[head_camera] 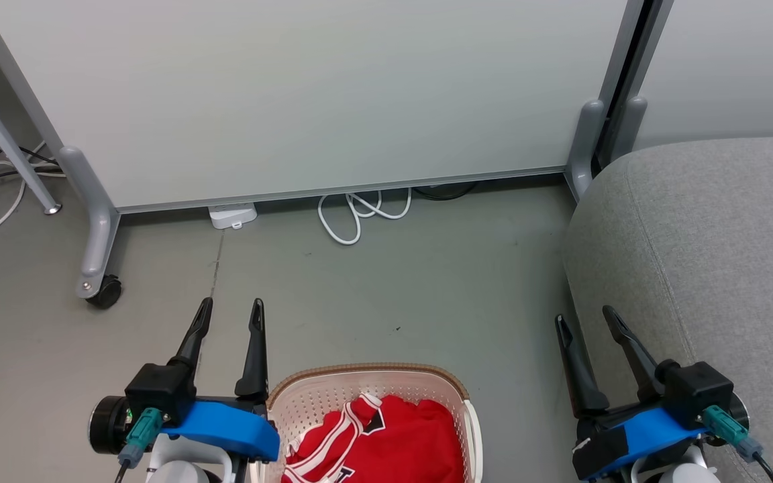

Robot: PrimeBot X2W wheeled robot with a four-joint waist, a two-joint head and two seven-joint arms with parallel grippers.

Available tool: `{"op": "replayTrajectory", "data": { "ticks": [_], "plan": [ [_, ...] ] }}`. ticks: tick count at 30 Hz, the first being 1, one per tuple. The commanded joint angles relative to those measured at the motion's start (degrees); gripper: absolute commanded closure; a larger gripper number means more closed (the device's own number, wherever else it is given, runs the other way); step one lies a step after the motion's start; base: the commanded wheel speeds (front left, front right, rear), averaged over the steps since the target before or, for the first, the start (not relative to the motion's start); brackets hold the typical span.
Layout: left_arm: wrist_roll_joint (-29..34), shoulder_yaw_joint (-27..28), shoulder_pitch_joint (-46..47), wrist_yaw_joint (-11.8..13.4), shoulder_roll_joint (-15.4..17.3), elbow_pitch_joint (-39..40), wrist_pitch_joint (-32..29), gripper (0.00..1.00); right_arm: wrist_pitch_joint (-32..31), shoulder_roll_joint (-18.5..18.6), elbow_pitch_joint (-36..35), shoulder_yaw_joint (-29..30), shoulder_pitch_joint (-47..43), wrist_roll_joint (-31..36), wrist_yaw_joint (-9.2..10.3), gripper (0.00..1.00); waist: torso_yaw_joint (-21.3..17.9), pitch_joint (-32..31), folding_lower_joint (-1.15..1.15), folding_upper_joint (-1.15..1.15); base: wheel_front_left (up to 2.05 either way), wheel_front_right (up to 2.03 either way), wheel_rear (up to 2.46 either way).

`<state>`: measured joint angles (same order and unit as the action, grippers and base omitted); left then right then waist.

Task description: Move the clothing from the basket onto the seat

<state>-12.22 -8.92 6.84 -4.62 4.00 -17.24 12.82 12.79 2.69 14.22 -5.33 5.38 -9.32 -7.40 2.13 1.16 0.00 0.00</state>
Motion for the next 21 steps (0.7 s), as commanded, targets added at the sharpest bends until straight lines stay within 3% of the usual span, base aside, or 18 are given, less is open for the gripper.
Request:
{"op": "replayTrajectory", "data": {
  "ticks": [1,21],
  "plan": [
    [1.3,0.1,0.8,-0.3,0.0,0.0,0.6,0.0,0.6,0.3,0.0,0.1,0.8,1.3,-0.13,0.0,0.0,0.0,0.0,0.0,0.0,0.0,0.0],
    [5.6,1.1,0.9,-2.5,-0.9,-3.6,2.5,0.0,2.5,0.3,0.9,0.7,-0.4,7.6,-0.15,0.0,0.7,0.0,0.0,0.0,0.0,0.0,0.0]
  ]
}}
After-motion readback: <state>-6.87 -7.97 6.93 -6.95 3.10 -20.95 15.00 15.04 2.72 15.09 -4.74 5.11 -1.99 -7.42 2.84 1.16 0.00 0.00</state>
